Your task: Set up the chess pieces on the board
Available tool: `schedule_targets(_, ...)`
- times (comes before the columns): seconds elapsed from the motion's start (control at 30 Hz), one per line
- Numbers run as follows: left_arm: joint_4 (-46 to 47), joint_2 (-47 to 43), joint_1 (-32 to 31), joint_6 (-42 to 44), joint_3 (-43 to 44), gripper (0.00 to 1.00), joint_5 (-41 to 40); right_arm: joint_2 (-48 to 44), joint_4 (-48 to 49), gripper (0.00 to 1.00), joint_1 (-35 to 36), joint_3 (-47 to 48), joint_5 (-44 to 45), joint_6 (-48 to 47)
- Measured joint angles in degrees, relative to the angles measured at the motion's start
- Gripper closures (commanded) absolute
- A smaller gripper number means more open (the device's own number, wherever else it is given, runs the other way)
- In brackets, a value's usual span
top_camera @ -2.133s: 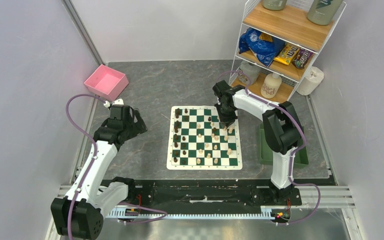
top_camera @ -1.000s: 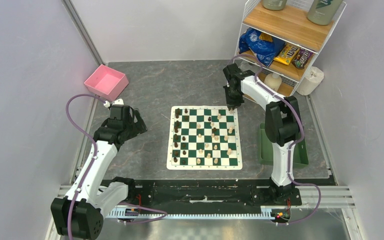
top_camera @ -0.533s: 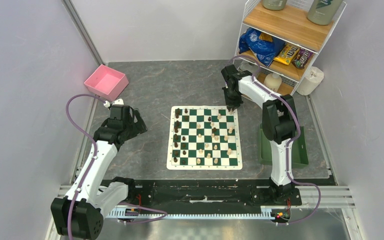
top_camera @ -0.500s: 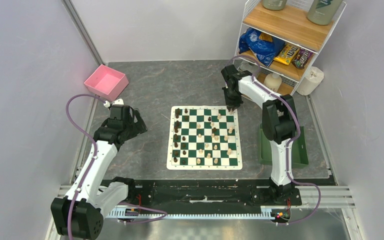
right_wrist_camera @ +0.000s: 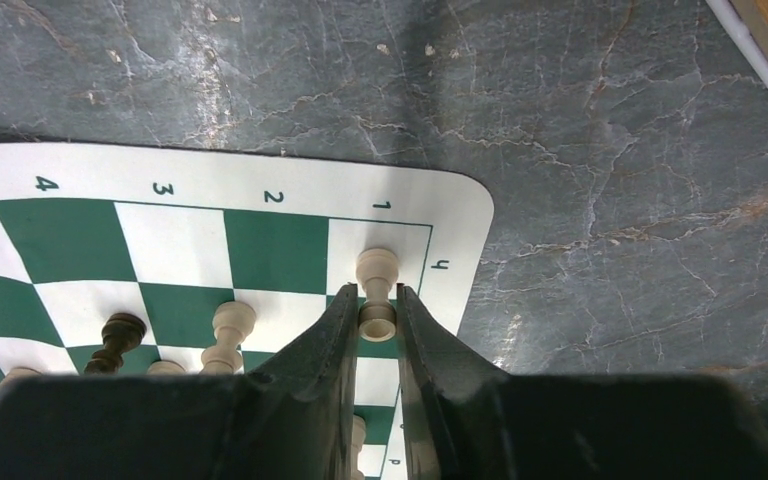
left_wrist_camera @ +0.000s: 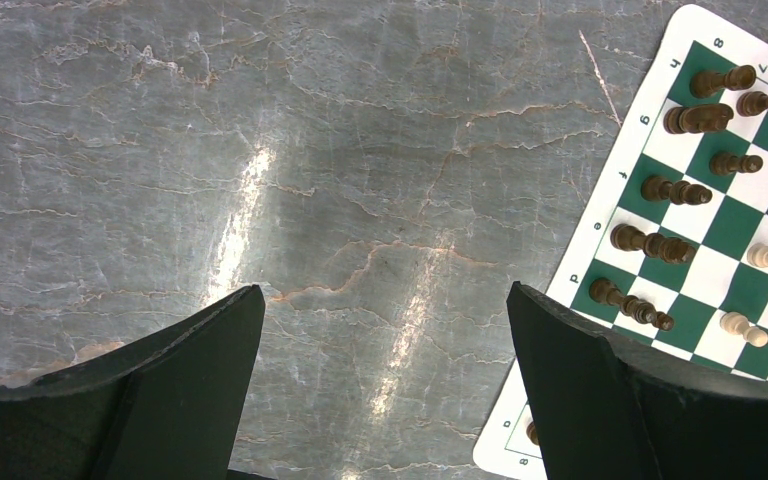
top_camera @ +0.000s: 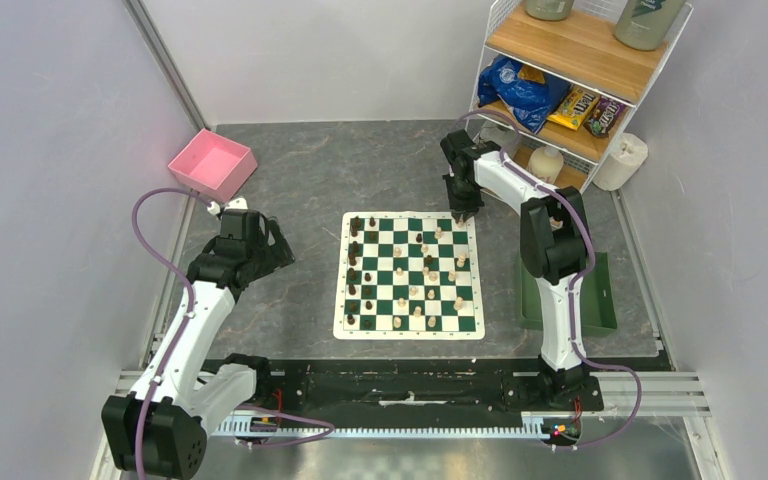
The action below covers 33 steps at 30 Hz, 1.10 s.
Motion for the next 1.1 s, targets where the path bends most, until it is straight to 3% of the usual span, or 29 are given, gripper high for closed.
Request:
schedule_targets(0.23, 0.0, 0.0, 0.0, 0.0, 0.0, 0.01, 0.0, 0.2, 0.0, 0.55, 0.0, 0.0, 0.0, -0.2)
schedule_targets(0.47, 0.0, 0.0, 0.0, 0.0, 0.0, 0.02, 0.0, 0.3, -2.0, 0.48, 0.0, 1.8, 0.0, -0.8)
schedule_targets(0.73, 0.0, -0.1, 0.0, 0.0, 0.0, 0.02, 0.0, -0.5, -3.7, 0.31, 0.0, 2.7, -0.3, -0.7)
schedule_targets(1.1, 0.0, -1.7, 0.0, 0.0, 0.0, 0.0, 0.0, -16.5, -0.4, 0.13, 2.0, -9.0, -0.6, 2.3)
